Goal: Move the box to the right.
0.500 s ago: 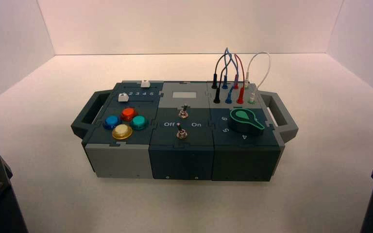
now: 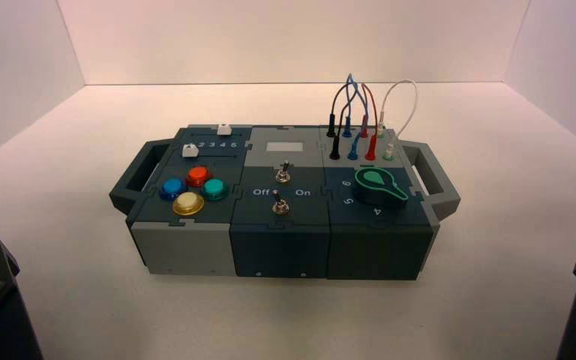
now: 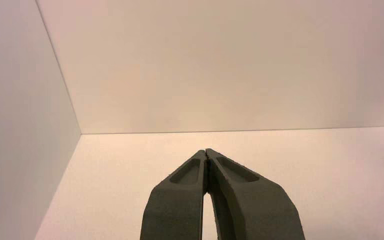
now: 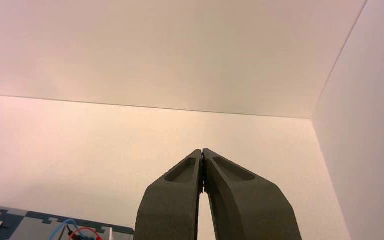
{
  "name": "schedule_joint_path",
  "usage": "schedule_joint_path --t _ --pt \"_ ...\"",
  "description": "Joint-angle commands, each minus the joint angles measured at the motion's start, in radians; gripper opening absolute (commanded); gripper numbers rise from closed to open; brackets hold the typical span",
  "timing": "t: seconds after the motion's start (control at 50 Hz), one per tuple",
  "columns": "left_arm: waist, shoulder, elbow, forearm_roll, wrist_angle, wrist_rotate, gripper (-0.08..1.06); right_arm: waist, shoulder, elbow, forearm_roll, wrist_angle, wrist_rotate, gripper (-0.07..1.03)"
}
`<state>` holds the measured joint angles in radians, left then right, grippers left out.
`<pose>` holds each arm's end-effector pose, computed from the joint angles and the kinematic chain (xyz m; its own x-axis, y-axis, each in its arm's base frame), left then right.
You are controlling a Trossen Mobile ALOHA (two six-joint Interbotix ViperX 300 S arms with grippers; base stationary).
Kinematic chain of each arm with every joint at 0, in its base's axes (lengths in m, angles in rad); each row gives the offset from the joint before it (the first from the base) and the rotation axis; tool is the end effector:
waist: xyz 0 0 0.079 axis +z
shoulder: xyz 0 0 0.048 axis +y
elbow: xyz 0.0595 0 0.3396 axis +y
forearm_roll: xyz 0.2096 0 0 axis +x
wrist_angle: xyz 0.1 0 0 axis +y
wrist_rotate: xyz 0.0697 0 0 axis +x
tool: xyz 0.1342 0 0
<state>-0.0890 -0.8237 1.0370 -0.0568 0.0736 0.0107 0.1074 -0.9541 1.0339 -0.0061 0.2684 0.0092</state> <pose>0.2882 -0.0266 0.2782 0.9550 -0.0894 -0.2829 0.0798 0.9958 -0.0452 0.2562 0.0273 0.2777 0.9347 0.0992 -0.3412 -0.1046 0.9945 0.0026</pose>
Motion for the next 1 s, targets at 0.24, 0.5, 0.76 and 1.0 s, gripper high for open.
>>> schedule_joint_path --t 0.24,0.5,0.76,1.0 --pt "0.002 0.078 -0.087 0.002 0.35 0.002 -0.03 0.032 0.008 -0.038 0.011 0.075 0.008 -0.02" --pt "-0.018 0.247 -0.087 -0.002 0.545 0.002 -0.03 0.046 0.017 -0.057 0.018 0.178 0.008 -0.02" --pt "-0.083 0.472 -0.106 -0.002 0.574 0.002 -0.03 0.094 0.129 -0.087 0.069 0.449 0.008 -0.02" --pt "-0.147 0.647 -0.13 -0.003 0.617 0.002 -0.03 0.124 0.218 -0.112 0.118 0.551 0.008 -0.02"
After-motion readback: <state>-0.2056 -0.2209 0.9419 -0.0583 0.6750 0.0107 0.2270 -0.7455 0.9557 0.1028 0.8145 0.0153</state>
